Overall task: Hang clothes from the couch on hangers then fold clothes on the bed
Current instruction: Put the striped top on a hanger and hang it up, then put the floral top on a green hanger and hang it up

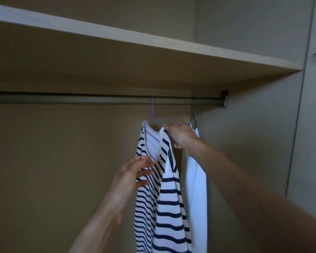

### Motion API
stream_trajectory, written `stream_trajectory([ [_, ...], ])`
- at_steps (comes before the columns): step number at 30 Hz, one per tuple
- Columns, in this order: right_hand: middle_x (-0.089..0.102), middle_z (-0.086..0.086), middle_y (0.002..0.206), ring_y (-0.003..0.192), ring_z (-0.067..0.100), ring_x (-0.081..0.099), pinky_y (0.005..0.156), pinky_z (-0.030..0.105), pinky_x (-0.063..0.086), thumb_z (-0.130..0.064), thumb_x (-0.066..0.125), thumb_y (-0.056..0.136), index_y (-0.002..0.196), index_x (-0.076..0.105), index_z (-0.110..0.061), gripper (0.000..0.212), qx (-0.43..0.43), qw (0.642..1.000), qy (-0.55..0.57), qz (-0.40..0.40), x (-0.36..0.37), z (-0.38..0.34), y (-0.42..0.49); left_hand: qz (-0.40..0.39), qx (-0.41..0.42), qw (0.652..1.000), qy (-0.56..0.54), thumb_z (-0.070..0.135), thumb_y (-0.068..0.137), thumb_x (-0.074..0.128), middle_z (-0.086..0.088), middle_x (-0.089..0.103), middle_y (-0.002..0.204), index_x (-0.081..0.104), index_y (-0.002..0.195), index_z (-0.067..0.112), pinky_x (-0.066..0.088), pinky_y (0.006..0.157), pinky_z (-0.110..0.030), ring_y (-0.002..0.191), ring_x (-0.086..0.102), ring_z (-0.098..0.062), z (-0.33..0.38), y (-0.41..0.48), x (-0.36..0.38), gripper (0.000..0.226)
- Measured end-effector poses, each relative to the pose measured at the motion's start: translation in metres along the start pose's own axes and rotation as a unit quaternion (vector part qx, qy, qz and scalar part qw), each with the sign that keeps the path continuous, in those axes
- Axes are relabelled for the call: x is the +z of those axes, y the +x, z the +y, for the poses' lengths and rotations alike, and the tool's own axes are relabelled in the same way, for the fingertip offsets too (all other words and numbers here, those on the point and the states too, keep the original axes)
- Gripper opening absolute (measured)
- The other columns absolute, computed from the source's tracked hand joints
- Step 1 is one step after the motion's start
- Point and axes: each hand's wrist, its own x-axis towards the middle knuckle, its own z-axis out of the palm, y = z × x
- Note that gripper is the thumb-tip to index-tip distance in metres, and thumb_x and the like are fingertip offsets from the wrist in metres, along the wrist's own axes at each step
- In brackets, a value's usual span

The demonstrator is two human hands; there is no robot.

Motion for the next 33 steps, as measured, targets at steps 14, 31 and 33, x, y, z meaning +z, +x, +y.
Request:
stream_trajectory([
  [14, 0.075, 0.001, 0.087, 0.085, 0.017, 0.073, 0.081, 0.029, 0.055, -0.029, 0.063, 0.086, 0.101, 0.072, -0.020, 0.019, -0.124, 0.967, 0.150, 0.165, -0.143, 0.128, -0.175, -0.100, -0.024, 0.985, -0.141, 0.032, 0.093, 0.050, -0.009, 0.077, 0.105, 0.071, 0.106, 0.010, 0.053, 0.093, -0.043, 0.105, 0.071, -0.028, -0.047, -0.084, 0.125, 0.033],
  [31, 0.074, 0.013, 0.105, 0.099, 0.019, 0.070, 0.086, 0.023, 0.052, -0.013, 0.062, 0.090, 0.115, 0.066, 0.000, 0.029, -0.105, 0.918, 0.069, 0.377, -0.484, 0.224, -0.572, -0.427, -0.046, 0.873, -0.229, 0.080, 0.041, 0.082, -0.012, 0.076, 0.105, 0.079, 0.090, 0.025, 0.059, 0.075, -0.028, 0.095, 0.073, -0.022, -0.017, -0.412, 0.498, 0.074],
  [33, 0.074, 0.008, 0.106, 0.099, 0.020, 0.069, 0.087, 0.025, 0.052, -0.014, 0.062, 0.090, 0.116, 0.066, -0.002, 0.029, -0.086, 0.913, 0.063, 0.394, -0.525, 0.233, -0.614, -0.465, -0.033, 0.855, -0.227, 0.081, 0.049, 0.078, -0.010, 0.076, 0.107, 0.078, 0.089, 0.032, 0.057, 0.077, -0.029, 0.098, 0.072, -0.023, -0.007, -0.459, 0.544, 0.063],
])
